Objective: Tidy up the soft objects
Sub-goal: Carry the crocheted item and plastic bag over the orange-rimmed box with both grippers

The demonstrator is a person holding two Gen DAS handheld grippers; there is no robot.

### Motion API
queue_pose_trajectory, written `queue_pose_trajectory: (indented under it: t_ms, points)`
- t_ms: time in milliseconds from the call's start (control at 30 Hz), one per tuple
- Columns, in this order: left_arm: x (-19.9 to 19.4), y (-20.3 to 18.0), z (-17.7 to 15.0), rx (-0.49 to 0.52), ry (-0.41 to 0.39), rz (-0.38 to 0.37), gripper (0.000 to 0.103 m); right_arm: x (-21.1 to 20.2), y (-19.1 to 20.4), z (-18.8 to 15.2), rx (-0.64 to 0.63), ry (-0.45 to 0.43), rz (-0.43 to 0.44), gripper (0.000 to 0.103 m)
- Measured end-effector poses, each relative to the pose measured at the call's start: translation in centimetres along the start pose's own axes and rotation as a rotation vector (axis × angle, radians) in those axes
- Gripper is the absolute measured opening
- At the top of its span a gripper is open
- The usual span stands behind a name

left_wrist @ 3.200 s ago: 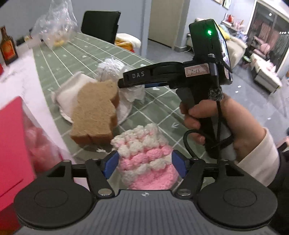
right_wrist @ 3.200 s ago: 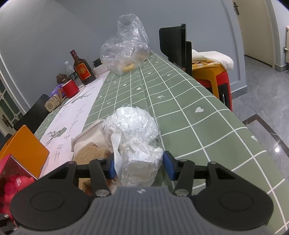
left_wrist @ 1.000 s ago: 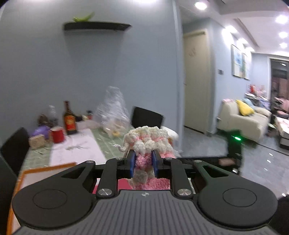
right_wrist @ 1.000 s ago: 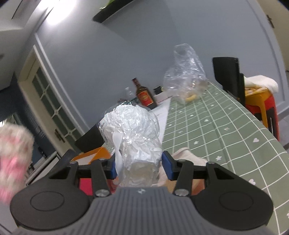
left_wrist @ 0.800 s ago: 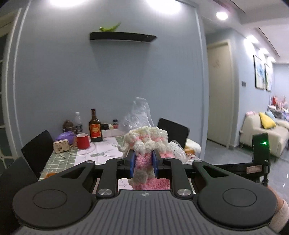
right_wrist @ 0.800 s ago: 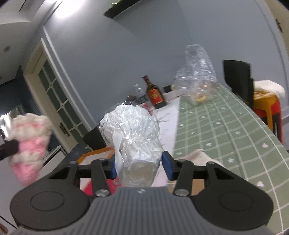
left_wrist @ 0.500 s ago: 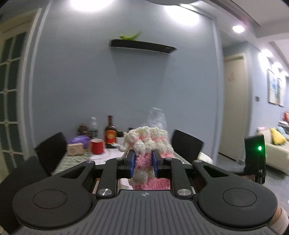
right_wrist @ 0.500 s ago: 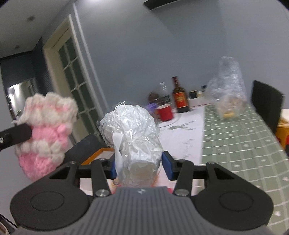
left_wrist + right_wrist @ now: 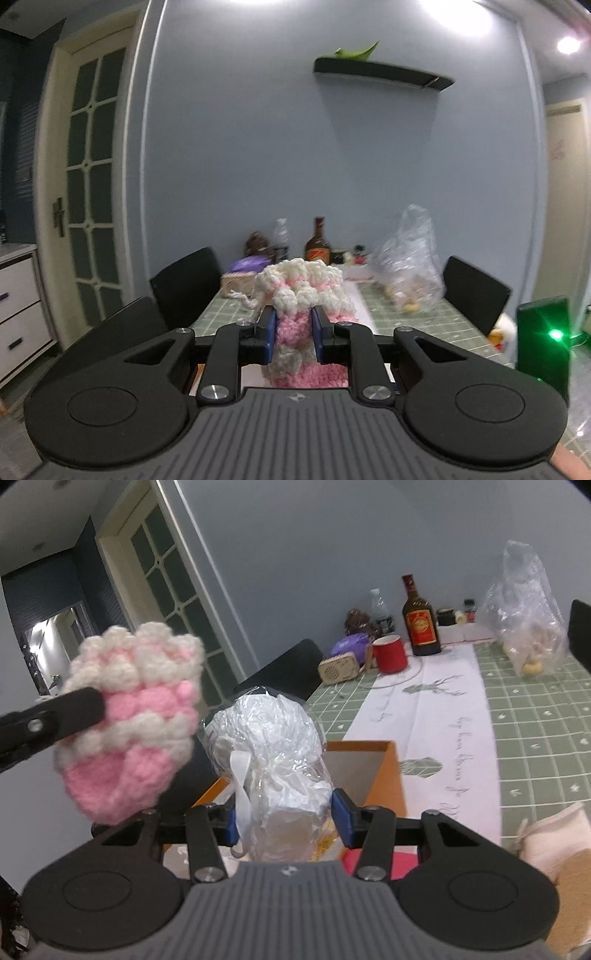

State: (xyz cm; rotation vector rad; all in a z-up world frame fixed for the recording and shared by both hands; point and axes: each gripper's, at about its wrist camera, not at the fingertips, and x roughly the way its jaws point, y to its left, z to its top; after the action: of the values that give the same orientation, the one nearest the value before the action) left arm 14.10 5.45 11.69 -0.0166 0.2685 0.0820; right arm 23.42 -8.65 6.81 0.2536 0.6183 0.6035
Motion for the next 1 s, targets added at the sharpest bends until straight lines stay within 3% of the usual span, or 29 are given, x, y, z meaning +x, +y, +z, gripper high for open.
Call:
queue_pose_trajectory:
  t_ms: [133, 267, 400, 633, 800, 1000]
  points:
    - [1.5, 0.3, -0.4, 0.001, 0.029, 0.077, 0.022, 2.3, 1.2, 0.3, -0.057, -0.002, -0.089, 0.048]
    - [1.6, 0.0, -0.7, 0.022, 0.019, 0.168, 0.022, 4.8, 1.7, 1.0, -0.065, 0.054, -0.053, 0.048]
    - [1.2, -0.9, -1.0, 0.063, -0.014, 0.227, 0.022, 7.3, 2.1, 1.2, -0.043, 0.049, -0.087, 0.048]
    - [1.0, -1.7, -1.2, 0.097, -0.008, 0.183, 0.023, 9.5, 1.9, 0.1, -0.073, 0.066, -0.087, 0.048]
    - [-0.1, -2.8, -1.4, 0.12, -0.071, 0.269, 0.023, 9.3, 1.9, 0.0, -0.066, 0.05, -0.032, 0.048]
    - [0.4, -1.9, 0.0, 0.052, 0.008, 0.192, 0.023, 9.3, 1.9, 0.1, -0.053, 0.059, -0.011, 0.048]
